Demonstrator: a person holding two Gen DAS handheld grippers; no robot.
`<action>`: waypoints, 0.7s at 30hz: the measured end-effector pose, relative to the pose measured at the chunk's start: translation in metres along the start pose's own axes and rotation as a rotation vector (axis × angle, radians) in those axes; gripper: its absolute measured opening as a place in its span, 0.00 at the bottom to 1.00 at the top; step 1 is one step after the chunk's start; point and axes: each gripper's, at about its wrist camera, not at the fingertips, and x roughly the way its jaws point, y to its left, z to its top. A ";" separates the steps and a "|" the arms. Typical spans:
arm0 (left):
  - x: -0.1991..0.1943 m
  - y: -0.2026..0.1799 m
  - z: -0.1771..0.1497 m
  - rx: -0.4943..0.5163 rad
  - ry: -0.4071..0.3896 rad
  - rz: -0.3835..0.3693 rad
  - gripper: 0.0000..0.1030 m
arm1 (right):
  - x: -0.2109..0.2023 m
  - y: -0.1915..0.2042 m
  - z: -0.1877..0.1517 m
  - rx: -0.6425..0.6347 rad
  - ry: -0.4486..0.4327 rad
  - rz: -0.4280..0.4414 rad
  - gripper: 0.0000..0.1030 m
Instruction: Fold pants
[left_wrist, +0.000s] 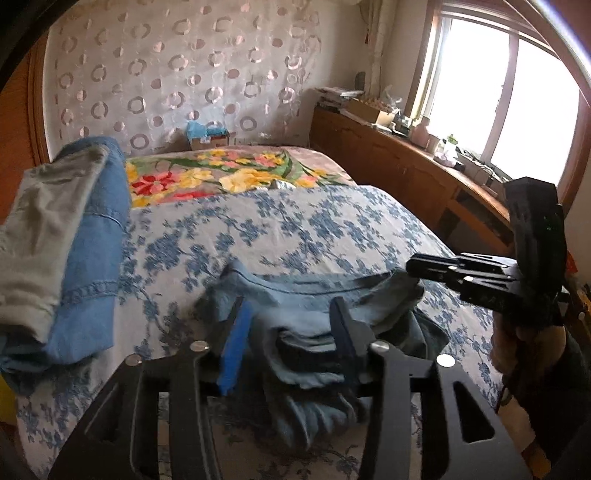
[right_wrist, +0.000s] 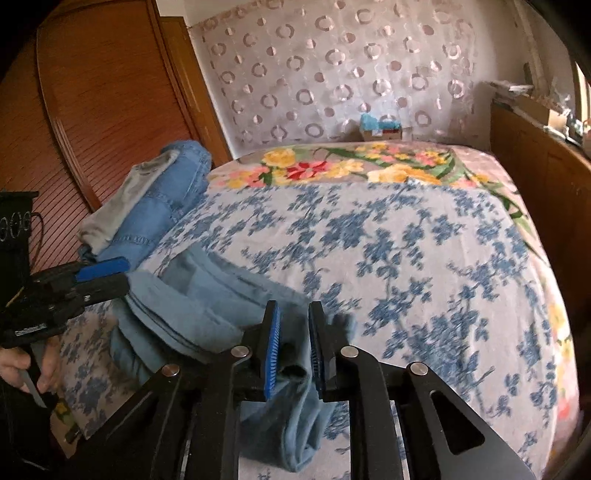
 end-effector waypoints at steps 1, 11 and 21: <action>-0.002 0.002 0.000 0.003 0.001 -0.001 0.45 | -0.002 -0.001 0.002 0.001 -0.006 -0.005 0.19; -0.003 0.015 -0.029 0.020 0.078 0.023 0.45 | -0.019 -0.004 -0.012 -0.039 0.038 0.011 0.24; 0.021 0.005 -0.036 0.060 0.148 0.001 0.45 | -0.009 0.008 -0.019 -0.151 0.132 -0.001 0.24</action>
